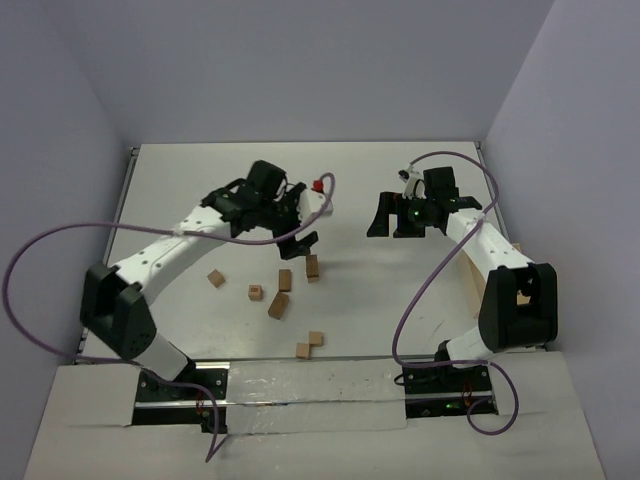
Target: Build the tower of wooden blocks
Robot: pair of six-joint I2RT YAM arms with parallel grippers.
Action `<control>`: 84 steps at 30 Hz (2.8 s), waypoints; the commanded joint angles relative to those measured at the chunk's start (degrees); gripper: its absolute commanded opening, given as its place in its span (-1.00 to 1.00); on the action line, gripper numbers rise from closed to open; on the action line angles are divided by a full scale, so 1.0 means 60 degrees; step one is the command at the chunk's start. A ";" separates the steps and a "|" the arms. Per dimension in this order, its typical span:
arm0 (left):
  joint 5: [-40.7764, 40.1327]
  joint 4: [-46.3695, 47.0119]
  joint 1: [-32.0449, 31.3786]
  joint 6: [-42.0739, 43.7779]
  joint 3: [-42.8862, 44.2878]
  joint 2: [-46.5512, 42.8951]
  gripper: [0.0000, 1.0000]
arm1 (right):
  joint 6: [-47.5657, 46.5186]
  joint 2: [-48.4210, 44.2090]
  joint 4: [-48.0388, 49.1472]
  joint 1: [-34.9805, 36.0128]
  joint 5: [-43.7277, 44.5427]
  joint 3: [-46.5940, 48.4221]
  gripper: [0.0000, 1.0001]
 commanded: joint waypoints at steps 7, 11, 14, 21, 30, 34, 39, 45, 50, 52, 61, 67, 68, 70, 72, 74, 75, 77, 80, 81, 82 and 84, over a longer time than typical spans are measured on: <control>0.2320 -0.2019 0.1386 0.1209 -0.2259 -0.3975 0.98 | -0.0286 -0.0897 0.0210 0.0128 -0.0691 -0.0174 0.98; 0.1953 -0.2533 0.1016 0.2082 -0.3438 -0.4873 0.80 | -0.0926 -0.1078 0.0082 0.0499 -0.1498 -0.0426 0.44; 0.2071 -0.2707 0.0986 0.2310 -0.4154 -0.5294 0.56 | -0.1615 -0.1519 0.0186 0.1388 -0.1044 -0.1110 0.08; 0.1708 -0.1696 -0.0111 0.2262 -0.6010 -0.6308 0.30 | -0.2750 -0.1377 0.0096 0.4251 -0.0603 -0.1840 -0.23; 0.1602 -0.1110 -0.0279 0.2630 -0.6813 -0.6819 0.24 | -0.3379 -0.0854 0.0395 0.6652 -0.0568 -0.2006 -0.20; 0.1540 -0.0541 -0.0247 0.1467 -0.6898 -0.7664 0.27 | -0.3495 -0.0482 0.0488 0.7617 -0.0208 -0.1850 -0.14; 0.1529 -0.0212 -0.0141 -0.0387 -0.6495 -0.8557 0.33 | -0.3463 -0.0060 0.0506 0.8476 0.0089 -0.1595 -0.05; 0.0539 0.0228 0.0029 -0.1736 -0.6087 -0.9297 0.38 | -0.3380 0.0662 0.0430 0.8849 0.0394 -0.1159 -0.06; 0.0112 0.0652 0.0342 -0.2454 -0.5894 -0.9531 0.43 | -0.3108 0.1449 0.0301 0.8874 0.1025 -0.0626 -0.17; 0.0049 0.0828 0.0427 -0.2602 -0.5904 -0.9595 0.46 | -0.3006 0.1657 0.0301 0.8887 0.1227 -0.0391 -0.19; -0.0536 0.1072 0.0752 -0.2638 -0.5793 -0.9842 0.49 | -0.3070 0.2057 -0.0054 0.8917 0.1417 0.0131 -0.33; -0.0663 0.1176 0.0788 -0.2576 -0.5908 -0.9956 0.51 | -0.3262 0.1720 -0.0215 0.9039 0.0965 -0.0013 -0.43; -0.0679 0.1183 0.0803 -0.2561 -0.5908 -0.9950 0.51 | -0.3313 0.1704 -0.0314 0.9083 0.0911 -0.0007 -0.48; -0.0708 0.1218 0.0797 -0.2553 -0.5891 -0.9939 0.52 | -0.3421 0.1696 -0.0470 0.9170 0.0846 0.0016 -0.59; -0.0732 0.1222 0.0804 -0.2545 -0.5871 -0.9927 0.52 | -0.3433 0.1680 -0.0606 0.9242 0.0790 -0.0008 -0.65; -0.0752 0.1250 0.0826 -0.2553 -0.5850 -0.9941 0.53 | -0.3403 0.1652 -0.0695 0.9312 0.0762 -0.0043 -0.70; -0.0767 0.1250 0.0826 -0.2567 -0.5850 -0.9941 0.53 | -0.3347 0.1609 -0.0695 0.9312 0.0734 -0.0057 -0.70; -0.0780 0.1263 0.0839 -0.2611 -0.5863 -0.9955 0.55 | -0.3202 0.1314 -0.0695 0.9312 0.0537 -0.0142 -0.69; -0.0834 0.1312 0.0855 -0.2706 -0.5894 -0.9968 0.64 | -0.3032 0.1002 -0.0664 0.9312 0.0605 -0.0141 -0.60; -0.0892 0.1341 0.0856 -0.2749 -0.5894 -0.9956 0.68 | -0.2990 0.0958 -0.0651 0.9311 0.0640 -0.0115 -0.54; -0.0993 0.1384 0.0870 -0.2821 -0.5894 -0.9957 0.75 | -0.2933 0.0885 -0.0651 0.9297 0.0749 -0.0098 -0.42; -0.1177 0.1440 0.0879 -0.2931 -0.5894 -0.9971 0.84 | -0.2868 0.0738 -0.0637 0.9283 0.0783 -0.0002 -0.24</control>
